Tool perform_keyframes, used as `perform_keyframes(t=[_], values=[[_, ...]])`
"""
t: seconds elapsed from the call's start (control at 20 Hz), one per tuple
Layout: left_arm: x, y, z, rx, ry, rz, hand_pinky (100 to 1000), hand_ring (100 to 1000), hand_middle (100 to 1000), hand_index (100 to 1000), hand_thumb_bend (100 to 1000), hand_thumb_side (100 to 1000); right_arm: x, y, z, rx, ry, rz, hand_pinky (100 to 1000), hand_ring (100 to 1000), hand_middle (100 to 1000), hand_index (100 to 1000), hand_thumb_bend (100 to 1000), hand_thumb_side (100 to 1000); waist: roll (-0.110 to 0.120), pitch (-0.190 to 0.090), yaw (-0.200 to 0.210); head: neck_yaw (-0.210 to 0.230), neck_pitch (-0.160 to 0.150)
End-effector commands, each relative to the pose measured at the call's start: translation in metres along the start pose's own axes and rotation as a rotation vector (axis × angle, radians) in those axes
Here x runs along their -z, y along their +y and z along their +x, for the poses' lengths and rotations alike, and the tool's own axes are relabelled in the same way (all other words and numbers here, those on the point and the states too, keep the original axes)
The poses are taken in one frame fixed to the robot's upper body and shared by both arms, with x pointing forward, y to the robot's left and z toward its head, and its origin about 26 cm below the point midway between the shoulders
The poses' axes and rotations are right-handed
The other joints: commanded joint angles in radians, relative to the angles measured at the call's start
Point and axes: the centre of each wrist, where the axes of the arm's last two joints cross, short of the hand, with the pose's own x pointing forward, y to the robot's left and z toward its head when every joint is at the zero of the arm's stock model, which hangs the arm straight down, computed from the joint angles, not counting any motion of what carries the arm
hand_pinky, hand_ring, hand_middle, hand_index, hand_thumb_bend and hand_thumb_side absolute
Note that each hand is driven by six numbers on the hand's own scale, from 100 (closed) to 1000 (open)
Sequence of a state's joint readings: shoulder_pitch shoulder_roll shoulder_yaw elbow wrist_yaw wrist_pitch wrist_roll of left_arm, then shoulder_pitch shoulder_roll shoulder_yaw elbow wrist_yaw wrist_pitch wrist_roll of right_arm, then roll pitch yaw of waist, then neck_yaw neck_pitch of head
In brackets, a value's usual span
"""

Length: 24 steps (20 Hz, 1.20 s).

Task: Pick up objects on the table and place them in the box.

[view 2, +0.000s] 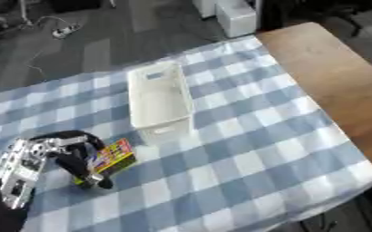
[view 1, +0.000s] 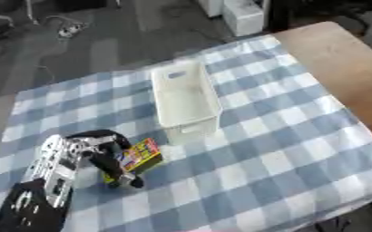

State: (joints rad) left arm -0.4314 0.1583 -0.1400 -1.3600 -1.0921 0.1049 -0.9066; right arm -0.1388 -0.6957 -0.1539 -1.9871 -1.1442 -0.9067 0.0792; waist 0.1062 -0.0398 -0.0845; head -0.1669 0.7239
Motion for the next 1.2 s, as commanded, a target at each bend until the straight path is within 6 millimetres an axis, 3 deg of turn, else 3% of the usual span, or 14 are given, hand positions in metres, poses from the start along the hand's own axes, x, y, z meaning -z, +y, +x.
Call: perform_keyframes(t=[0.05,0.7,1.2], values=[[-0.0067,0.0084,-0.0034,0.035,0.024,0.026,549,648,775,794,772,455,0.0122,0.0032,0.0020,0.006,-0.012,0.040,499,475,472,592,100,1000,-0.006,-0.008,0.000,-0.004,-0.012],[-0.0081,0.0051,-0.0049,0.074,0.035,0.026,513,584,721,757,738,420,0.0128,0.0033,0.0020,0.006,-0.013,0.040,499,475,472,592,100,1000,-0.005,-0.008,-0.002,-0.015,-0.016],[-0.0086,0.0040,-0.0067,0.083,0.040,0.026,458,532,665,721,653,404,0.0131,0.0033,0.0020,0.006,-0.014,0.039,499,475,472,591,100,1000,-0.005,-0.009,-0.002,-0.021,-0.017]])
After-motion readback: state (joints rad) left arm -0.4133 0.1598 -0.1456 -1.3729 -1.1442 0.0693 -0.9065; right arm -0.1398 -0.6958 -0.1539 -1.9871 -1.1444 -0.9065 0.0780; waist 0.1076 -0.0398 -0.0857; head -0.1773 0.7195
